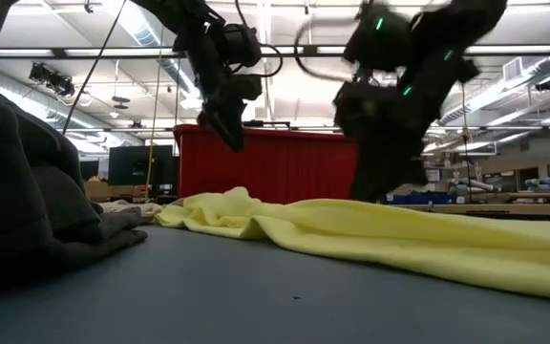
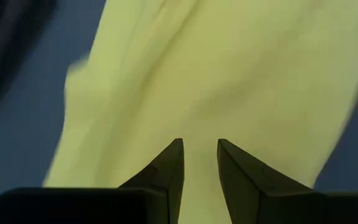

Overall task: Fold laundry
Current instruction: Fold the yellow shirt

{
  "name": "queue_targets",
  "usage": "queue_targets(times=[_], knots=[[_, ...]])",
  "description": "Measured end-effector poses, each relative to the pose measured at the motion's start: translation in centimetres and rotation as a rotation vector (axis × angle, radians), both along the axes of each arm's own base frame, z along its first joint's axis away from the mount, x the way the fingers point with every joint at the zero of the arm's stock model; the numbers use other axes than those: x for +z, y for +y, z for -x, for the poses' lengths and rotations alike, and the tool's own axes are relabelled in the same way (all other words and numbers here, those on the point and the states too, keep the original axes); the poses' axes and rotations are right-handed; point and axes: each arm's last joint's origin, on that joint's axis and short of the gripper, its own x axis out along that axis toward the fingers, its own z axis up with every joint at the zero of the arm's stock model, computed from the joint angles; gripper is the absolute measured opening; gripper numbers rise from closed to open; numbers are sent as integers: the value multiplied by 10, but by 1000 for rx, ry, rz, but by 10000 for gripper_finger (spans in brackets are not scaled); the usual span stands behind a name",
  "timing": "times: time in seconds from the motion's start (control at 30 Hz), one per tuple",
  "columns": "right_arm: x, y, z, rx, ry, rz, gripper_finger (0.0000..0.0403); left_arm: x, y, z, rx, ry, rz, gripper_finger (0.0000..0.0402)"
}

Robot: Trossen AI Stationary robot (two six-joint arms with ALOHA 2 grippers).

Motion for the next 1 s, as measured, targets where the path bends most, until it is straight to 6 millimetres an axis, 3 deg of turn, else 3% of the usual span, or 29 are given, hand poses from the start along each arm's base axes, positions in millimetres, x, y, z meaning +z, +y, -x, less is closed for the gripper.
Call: queue_targets(times=[0.07,0.17,0.33,0.43,0.6,0.73,0.87,1.0], knots=[[-8,-23,1,-39,-33,-35,91,-1,-6,0,45,10,38,134],[-24,-43,10,-45,35,-55,69,-2,-16,-3,26,28,52,134],[-43,-48,29,6,99,-104,34,-1,-19,-8,-65,14,5,134],[-44,-51,42,-23,109,-119,17,0,-11,-10,-74,-20,-29,134],[-35,-72,64,-121,152,-145,8,-6,11,-11,-40,-62,-61,134],[-17,-78,77,-179,126,-176,25,-10,28,-3,-26,-44,-65,134],[18,-79,68,-180,-140,-189,49,-12,44,6,-114,-42,-76,134],[29,-85,51,-202,-282,-114,83,-16,57,10,-319,-143,-23,134]])
